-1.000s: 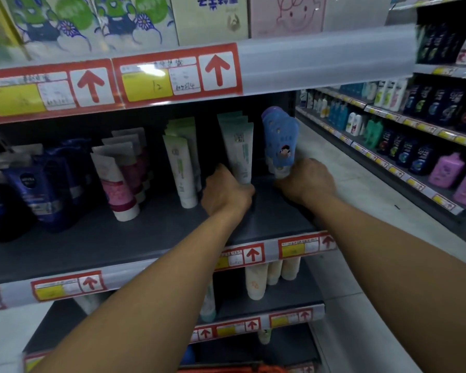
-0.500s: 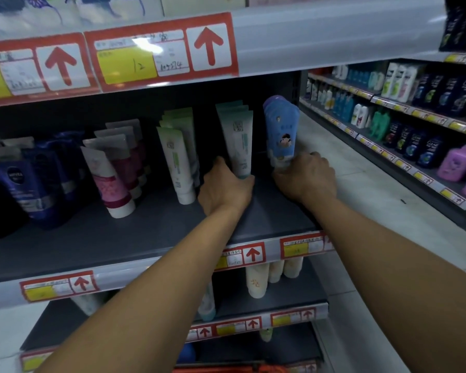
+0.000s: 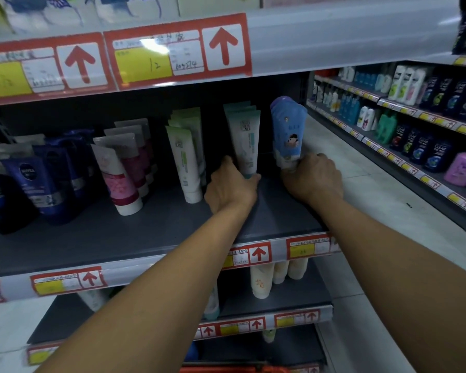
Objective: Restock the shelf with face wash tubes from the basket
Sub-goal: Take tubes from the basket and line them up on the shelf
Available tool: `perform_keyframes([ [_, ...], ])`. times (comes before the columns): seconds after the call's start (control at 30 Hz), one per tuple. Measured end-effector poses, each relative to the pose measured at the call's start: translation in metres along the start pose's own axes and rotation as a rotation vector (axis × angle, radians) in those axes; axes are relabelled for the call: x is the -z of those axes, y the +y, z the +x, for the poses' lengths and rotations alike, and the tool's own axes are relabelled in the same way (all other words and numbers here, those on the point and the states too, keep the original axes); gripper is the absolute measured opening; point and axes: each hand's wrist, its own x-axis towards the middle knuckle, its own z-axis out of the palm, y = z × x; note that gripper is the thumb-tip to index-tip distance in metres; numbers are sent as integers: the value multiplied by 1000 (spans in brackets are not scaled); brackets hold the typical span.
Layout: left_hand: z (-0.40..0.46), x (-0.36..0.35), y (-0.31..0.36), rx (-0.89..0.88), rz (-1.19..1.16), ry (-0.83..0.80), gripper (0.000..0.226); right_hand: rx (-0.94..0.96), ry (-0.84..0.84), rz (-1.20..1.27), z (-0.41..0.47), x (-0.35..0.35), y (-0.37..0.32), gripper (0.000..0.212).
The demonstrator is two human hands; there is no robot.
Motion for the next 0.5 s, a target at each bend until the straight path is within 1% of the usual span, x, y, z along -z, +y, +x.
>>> perform_keyframes([
  [0.13, 0, 0, 1, 5, 14, -6, 59, -15, 2, 2, 0, 0, 0, 59],
  [0.3, 0, 0, 1, 15, 12, -7, 58, -3, 10, -17, 1, -1, 0, 57],
  [0.5, 1, -1, 1, 17, 16, 1, 57, 8, 26, -36, 1, -3, 1, 59],
])
